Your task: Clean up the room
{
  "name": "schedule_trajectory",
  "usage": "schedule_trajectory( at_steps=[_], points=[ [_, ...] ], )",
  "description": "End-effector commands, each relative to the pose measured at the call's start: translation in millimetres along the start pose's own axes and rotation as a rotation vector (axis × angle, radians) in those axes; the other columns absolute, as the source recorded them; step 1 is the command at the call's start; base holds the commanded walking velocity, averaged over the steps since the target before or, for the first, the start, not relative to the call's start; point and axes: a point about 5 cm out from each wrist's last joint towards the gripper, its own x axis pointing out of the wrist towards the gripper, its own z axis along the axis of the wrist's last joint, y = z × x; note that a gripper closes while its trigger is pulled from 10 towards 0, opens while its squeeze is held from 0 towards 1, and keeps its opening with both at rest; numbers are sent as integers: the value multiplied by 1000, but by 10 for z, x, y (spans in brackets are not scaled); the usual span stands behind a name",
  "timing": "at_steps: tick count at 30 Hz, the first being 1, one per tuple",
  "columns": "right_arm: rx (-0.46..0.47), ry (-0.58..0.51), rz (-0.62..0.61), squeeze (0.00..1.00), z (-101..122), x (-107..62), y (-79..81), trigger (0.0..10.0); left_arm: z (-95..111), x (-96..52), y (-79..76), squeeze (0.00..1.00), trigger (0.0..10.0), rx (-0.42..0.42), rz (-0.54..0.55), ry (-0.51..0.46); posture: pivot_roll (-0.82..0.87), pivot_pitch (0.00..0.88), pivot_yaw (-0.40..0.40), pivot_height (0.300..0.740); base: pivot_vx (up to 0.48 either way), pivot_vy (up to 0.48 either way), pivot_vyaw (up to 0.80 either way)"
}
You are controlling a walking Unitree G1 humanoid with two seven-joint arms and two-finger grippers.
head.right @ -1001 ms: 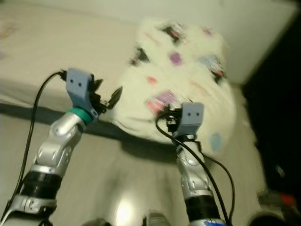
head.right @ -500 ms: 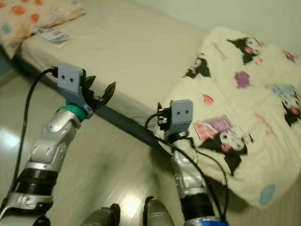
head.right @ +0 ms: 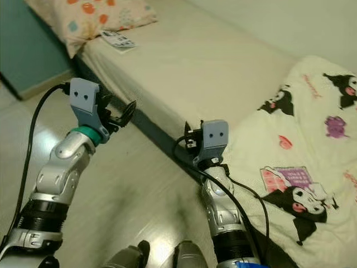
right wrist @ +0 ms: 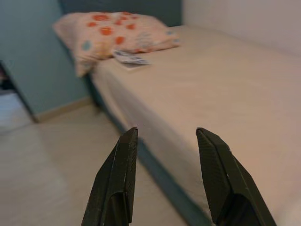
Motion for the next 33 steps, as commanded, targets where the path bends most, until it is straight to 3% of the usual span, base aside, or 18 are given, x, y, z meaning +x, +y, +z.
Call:
schedule_trajectory(
  at_steps=[1, 11, 13, 15, 17, 24, 33],
  points=[
    [40, 19, -29, 0, -33, -18, -46, 10000, -98, -29, 23, 0, 10000, 8, 13, 38, -81, 102, 20, 740, 0, 0, 744],
    [60, 25, -9, 0, -52, -10, 1, 10000, -299, -101, 135, 0, 10000, 26, 73, 105, -78, 99, 22, 740, 0, 0, 742],
    [74, 69, -1, 0, -158, -57, 25, 10000, -461, -184, 190, 0, 10000, 47, 111, 150, -79, 88, 22, 740, 0, 0, 734],
    [74, 69, -1, 0, -158, -57, 25, 10000, -461, -184, 190, 0, 10000, 47, 111, 150, -79, 88, 22, 740, 0, 0, 731],
    [86, 129, -14, 0, -304, -134, 10, 10000, -695, -327, 255, 0, 10000, 65, 168, 213, -77, 78, 22, 740, 0, 0, 725],
    [66, 176, -28, 0, -421, -194, -82, 10000, -1007, -552, 304, 0, 10000, 109, 258, 291, -79, 64, 5, 740, 0, 0, 717],
    [55, 163, -34, 0, -387, -141, -110, 10000, -917, -503, 275, 0, 10000, 143, 285, 226, -71, 54, -2, 740, 107, 0, 526]
  ],
)
